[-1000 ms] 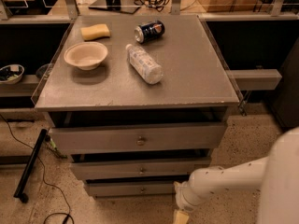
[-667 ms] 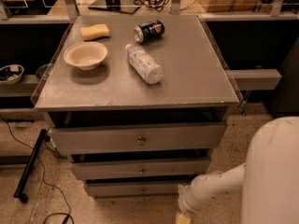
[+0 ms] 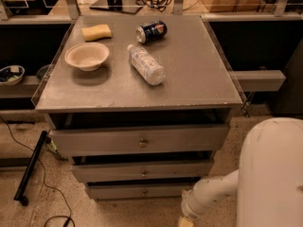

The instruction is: Open bottom drawer

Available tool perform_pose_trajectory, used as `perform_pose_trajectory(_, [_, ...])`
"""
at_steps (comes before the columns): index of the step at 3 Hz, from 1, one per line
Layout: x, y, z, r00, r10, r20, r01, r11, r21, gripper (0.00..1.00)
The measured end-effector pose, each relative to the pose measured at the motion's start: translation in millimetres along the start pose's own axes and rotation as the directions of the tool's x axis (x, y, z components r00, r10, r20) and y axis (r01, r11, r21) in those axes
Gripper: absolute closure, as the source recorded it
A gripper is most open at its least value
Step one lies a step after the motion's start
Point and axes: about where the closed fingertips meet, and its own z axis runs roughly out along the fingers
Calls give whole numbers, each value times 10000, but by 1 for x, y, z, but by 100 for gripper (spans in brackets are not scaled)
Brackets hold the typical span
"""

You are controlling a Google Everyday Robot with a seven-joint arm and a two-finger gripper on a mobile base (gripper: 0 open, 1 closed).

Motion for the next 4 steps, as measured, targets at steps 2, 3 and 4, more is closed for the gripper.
perform_pose_trajectory(2, [23, -61, 59, 9984, -197, 532, 197, 9998, 10, 0])
perform_pose_trajectory(3, [23, -62, 61, 9982, -175, 566, 175, 9998, -5, 0])
perform_pose_trajectory(4, [22, -65, 67, 9974, -90, 710, 98, 9999, -111, 0])
